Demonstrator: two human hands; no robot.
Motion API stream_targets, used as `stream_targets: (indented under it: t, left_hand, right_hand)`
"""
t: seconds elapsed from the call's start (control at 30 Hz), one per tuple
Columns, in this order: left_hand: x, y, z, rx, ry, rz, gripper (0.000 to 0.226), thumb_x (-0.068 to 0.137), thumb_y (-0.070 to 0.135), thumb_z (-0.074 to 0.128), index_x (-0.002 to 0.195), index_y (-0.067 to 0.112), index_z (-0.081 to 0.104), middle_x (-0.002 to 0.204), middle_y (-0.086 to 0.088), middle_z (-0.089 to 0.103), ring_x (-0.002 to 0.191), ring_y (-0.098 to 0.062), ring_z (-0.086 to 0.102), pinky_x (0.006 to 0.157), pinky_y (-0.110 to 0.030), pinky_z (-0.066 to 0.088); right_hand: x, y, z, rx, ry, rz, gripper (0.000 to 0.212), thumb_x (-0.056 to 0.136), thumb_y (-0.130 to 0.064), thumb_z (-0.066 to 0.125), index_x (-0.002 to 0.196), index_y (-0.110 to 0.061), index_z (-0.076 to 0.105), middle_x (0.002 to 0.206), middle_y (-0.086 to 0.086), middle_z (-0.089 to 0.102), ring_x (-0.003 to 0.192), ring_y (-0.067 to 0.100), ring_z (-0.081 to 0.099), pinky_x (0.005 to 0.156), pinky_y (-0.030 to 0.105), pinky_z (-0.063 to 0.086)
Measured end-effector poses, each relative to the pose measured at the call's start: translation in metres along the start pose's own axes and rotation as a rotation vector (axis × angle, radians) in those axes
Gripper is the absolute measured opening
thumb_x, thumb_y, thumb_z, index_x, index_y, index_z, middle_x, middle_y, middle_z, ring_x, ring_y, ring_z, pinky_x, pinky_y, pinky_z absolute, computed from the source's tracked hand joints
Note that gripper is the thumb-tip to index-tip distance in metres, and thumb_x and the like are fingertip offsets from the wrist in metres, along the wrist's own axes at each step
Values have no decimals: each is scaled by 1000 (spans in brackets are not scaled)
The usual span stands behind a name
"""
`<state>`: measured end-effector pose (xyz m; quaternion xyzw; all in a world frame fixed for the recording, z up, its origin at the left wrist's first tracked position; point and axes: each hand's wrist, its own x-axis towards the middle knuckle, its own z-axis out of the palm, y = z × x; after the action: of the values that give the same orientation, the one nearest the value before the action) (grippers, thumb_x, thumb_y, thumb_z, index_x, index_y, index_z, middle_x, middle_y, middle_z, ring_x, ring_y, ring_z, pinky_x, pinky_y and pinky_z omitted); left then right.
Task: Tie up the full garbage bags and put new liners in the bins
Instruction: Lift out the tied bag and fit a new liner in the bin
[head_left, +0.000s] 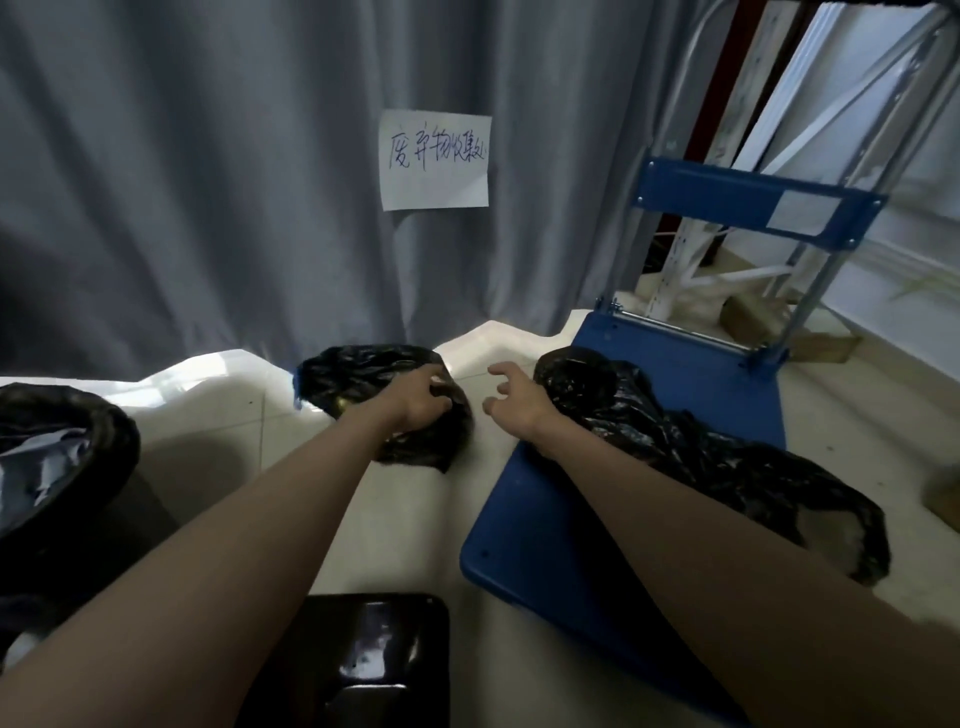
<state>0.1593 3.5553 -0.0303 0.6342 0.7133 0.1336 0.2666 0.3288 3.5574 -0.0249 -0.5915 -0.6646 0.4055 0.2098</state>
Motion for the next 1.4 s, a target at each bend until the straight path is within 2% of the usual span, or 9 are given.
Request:
stream_targets:
  t: [0.17, 0.3, 0.47, 0.63, 0.8, 1.0, 1.13, 1.3, 1.4]
  left_hand:
    - [-32, 37, 11, 41, -41, 38, 48, 93, 27, 60, 138, 12, 51, 138, -12, 55, 123, -27, 53, 100, -32, 40]
    - [-58, 88, 39, 50, -115, 118, 41, 95, 27, 61, 134, 15, 57, 140, -8, 53, 128, -24, 49, 103, -29, 38]
    - [-82, 153, 96, 59, -226, 249, 29, 90, 24, 67, 118, 16, 67, 123, -3, 65, 114, -22, 58, 95, -25, 42]
    - [-96, 193, 152, 47, -369, 320, 9, 84, 18, 71, 92, 19, 74, 105, 1, 72, 101, -15, 64, 94, -28, 51]
    - [-105, 199, 189, 143, -364, 273, 8, 78, 17, 76, 81, 16, 68, 101, -10, 69, 96, -27, 64, 89, -42, 55]
    - [-104, 194, 183, 61, -241, 309, 12, 83, 7, 58, 79, 8, 69, 86, -11, 72, 82, -25, 68, 77, -39, 58]
    - [-105, 199, 141, -165, -70, 316, 21, 80, 4, 62, 70, 21, 53, 73, 3, 61, 70, -13, 56, 67, -27, 49]
    - [-118, 199, 78, -324, 127, 340, 25, 80, -2, 57, 68, 19, 51, 66, 7, 54, 62, -6, 48, 59, -18, 37]
    - [-131, 187, 43, -437, 224, 340, 17, 82, -2, 58, 77, 14, 57, 72, 5, 58, 65, -7, 50, 57, -11, 39]
  right_hand:
    - [-49, 18, -30, -96, -8, -9, 45, 91, -12, 59, 135, -14, 50, 121, 17, 62, 115, 30, 58, 101, 36, 46]
    - [-84, 47, -71, -153, 50, -7, 26, 89, -13, 56, 113, -18, 64, 117, 12, 66, 113, 27, 58, 102, 34, 46]
    - [-117, 98, -136, -194, 231, 92, 17, 87, -15, 58, 80, -31, 59, 107, 6, 68, 104, 26, 63, 99, 35, 48]
    - [-143, 155, -170, -282, 249, 217, 14, 88, -13, 63, 93, -25, 58, 112, 8, 63, 103, 27, 62, 93, 35, 51]
    - [-154, 187, -163, -441, 34, 194, 42, 88, -11, 63, 130, -17, 57, 121, 16, 62, 111, 30, 60, 92, 31, 47]
    - [-153, 188, -153, -439, -137, 210, 12, 87, -13, 69, 99, -12, 66, 84, 3, 56, 73, 18, 57, 48, 21, 48]
    - [-147, 167, -151, -491, -181, 198, 28, 83, -32, 72, 65, -20, 54, 78, 1, 58, 77, 18, 57, 67, 26, 46]
    - [-151, 124, -154, -598, -114, 158, 36, 79, -35, 75, 63, -23, 46, 114, 14, 51, 110, 31, 51, 94, 36, 46]
    - [-159, 93, -154, -506, 12, 117, 19, 88, -32, 67, 82, -19, 55, 123, 15, 50, 120, 35, 48, 102, 40, 42]
